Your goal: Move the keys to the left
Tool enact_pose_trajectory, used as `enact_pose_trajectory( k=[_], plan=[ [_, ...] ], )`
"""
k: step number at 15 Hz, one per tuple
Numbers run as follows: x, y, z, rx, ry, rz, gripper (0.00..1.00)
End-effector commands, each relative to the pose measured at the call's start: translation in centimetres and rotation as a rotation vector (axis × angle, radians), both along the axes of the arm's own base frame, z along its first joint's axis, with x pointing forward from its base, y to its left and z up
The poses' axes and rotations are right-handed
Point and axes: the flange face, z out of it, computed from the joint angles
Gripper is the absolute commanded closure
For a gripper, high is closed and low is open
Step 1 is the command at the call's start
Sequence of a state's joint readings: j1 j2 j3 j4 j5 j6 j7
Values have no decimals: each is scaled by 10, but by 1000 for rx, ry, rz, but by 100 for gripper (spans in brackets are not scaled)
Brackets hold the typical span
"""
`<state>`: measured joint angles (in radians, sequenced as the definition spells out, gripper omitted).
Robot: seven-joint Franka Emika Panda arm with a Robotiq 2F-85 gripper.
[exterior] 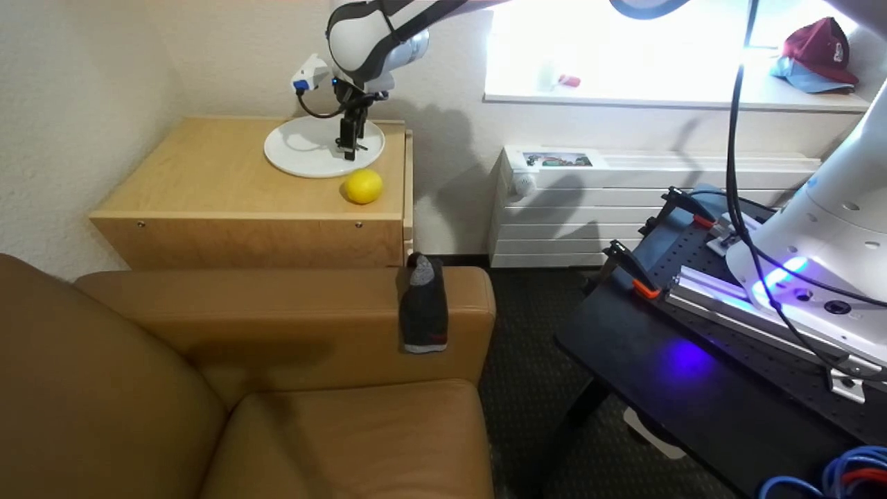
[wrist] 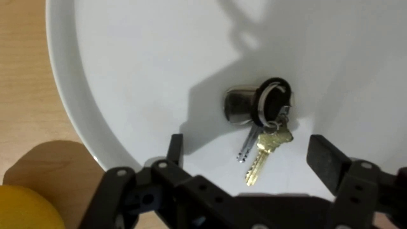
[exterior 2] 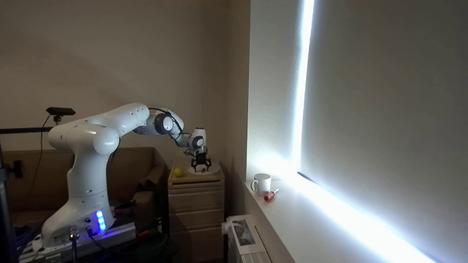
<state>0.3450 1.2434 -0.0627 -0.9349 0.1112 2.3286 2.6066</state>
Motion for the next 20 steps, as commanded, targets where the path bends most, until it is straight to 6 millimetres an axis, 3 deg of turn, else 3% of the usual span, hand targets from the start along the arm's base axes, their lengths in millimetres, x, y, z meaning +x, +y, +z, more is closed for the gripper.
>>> enact_pose_trajectory(
  k=[1, 11, 13, 15, 20],
  plan=[
    [1, 0, -3, -11, -10, 8, 27],
    [5, 0, 2, -9, -27, 6, 95],
    [5, -3, 3, -19, -30, 2, 100],
    [7, -5, 9, -17, -24, 7, 98],
    [2, 8, 41, 18, 19, 115, 98]
  ],
)
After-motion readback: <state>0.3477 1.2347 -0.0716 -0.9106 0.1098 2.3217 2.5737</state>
